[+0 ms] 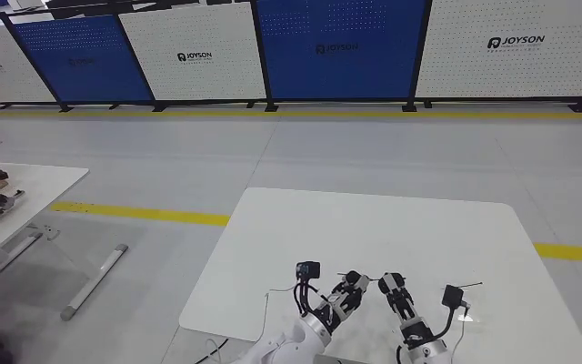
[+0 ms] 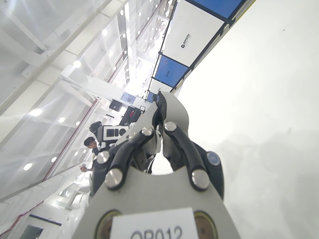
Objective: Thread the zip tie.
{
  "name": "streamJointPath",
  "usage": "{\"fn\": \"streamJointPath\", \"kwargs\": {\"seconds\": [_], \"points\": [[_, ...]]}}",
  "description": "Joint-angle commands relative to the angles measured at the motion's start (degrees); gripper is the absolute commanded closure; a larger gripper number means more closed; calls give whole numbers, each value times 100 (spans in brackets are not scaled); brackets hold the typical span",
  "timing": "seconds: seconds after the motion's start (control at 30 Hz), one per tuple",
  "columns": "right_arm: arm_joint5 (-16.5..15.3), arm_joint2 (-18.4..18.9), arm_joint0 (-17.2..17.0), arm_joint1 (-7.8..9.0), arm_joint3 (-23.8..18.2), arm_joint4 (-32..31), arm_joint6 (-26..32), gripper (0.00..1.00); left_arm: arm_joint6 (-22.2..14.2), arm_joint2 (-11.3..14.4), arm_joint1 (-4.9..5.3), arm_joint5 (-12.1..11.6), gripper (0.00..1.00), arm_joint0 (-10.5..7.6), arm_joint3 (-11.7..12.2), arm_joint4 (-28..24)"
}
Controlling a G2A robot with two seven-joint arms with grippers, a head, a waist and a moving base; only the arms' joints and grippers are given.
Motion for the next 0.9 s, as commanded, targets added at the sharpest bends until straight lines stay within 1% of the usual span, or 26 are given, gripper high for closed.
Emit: {"fn": "streamJointPath", "kwargs": {"seconds": [0.0, 0.03, 0.1, 0.3, 0.5, 0.6, 0.73, 0.87], "points": [[9, -8, 7, -3, 11, -12, -33, 100, 7, -33, 3, -16, 81, 16, 1, -25], [10, -9, 10, -3, 18, -13, -40, 100, 12, -49, 4, -21, 81, 25, 3, -37], [12, -6, 17, -4, 36, -9, -47, 100, 13, -81, 8, -43, 85, 45, 1, -64], [38, -11, 46, -7, 83, -20, -64, 100, 41, -164, 15, -106, 91, 97, -31, -128], [40, -32, 54, -9, 104, -89, -98, 100, 25, -185, 17, -126, 88, 122, -55, -106], [5, -45, 46, -8, 102, -137, -102, 100, -9, -157, 12, -109, 85, 106, -49, -71], [-58, -61, 30, -5, 96, -211, -96, 100, -28, -112, -2, -72, 86, 73, -24, -46], [-85, -64, 18, -1, 89, -282, -110, 100, -30, -91, -13, -54, 84, 49, 1, -52]]}}
